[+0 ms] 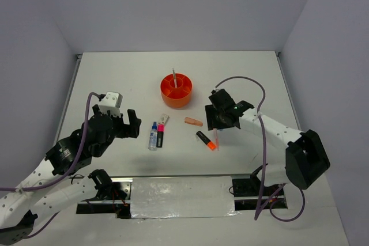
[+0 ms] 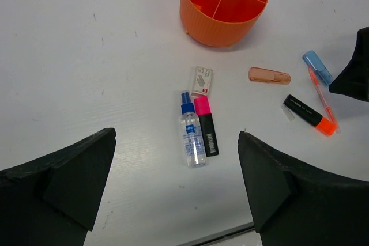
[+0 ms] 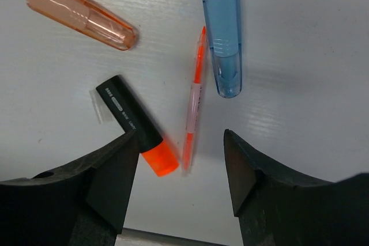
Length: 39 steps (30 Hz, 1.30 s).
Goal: Sort the stationery into containers
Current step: Pick up the pen from the center of the board.
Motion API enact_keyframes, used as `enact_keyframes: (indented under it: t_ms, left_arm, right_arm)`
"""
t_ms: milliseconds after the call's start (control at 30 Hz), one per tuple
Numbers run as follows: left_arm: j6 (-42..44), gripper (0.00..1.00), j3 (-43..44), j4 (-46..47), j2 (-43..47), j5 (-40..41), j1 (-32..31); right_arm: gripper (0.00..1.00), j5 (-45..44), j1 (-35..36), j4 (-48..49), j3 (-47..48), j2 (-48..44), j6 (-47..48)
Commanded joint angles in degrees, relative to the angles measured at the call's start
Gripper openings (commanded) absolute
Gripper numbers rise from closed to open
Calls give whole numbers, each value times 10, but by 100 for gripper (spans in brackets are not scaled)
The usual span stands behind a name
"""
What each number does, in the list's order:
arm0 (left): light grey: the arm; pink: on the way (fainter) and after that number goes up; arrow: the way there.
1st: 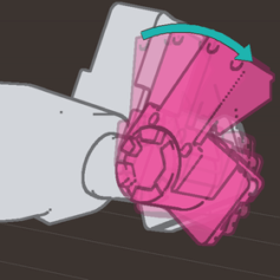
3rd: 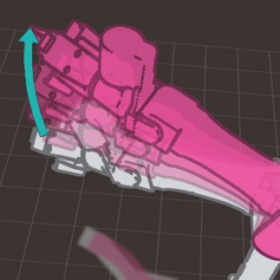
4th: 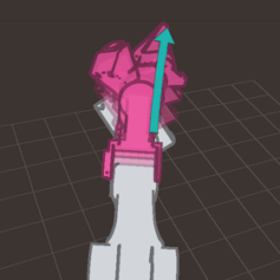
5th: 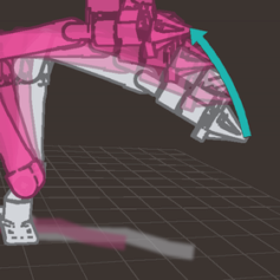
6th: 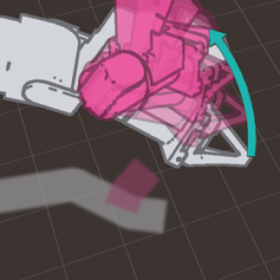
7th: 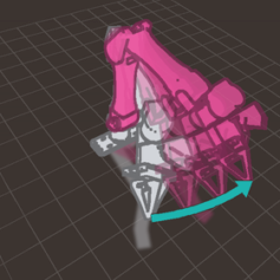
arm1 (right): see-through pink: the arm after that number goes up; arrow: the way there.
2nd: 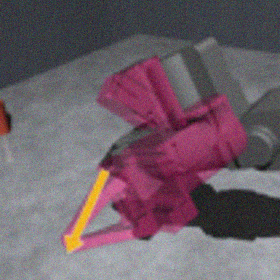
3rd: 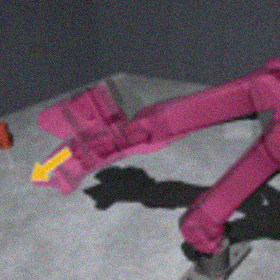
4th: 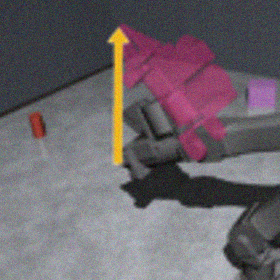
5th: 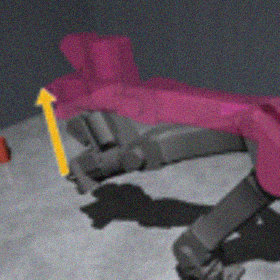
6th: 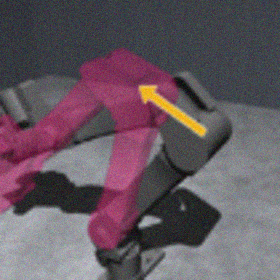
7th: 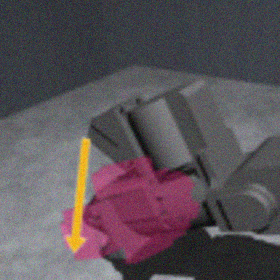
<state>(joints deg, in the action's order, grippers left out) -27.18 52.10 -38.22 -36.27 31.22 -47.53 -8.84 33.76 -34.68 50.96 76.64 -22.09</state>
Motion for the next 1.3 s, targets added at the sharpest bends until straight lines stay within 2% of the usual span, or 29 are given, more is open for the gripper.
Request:
enact_keyframes:
  t_ms: [0,200,667,900,1033,1067,1133,1200,1267]
  left_arm:
    - [-1,99,0,9,3,-1,2]
    - [4,99,-1,10,3,-4,3]
    - [3,99,-1,10,9,-8,4]
    - [5,99,-1,11,8,-12,4]
    - [4,99,-2,12,9,-12,4]
    - [5,99,-2,11,9,-13,4]
    - [4,99,-2,11,8,-13,4]
    - [4,99,-1,11,6,-13,4]
    - [4,99,-1,11,5,-13,4]
  right_arm:
    - [67,-10,-1,8,2,38,-8]
    - [61,13,-1,19,1,77,-5]
    - [56,37,-1,35,5,145,3]
    - [47,47,-7,50,-7,171,6]
    - [39,53,-12,59,-16,179,8]
    - [30,55,-14,61,-19,178,7]
    - [20,53,-16,64,-23,176,6]
    - [18,52,-17,65,-25,171,6]
    - [10,49,-19,66,-25,169,6]
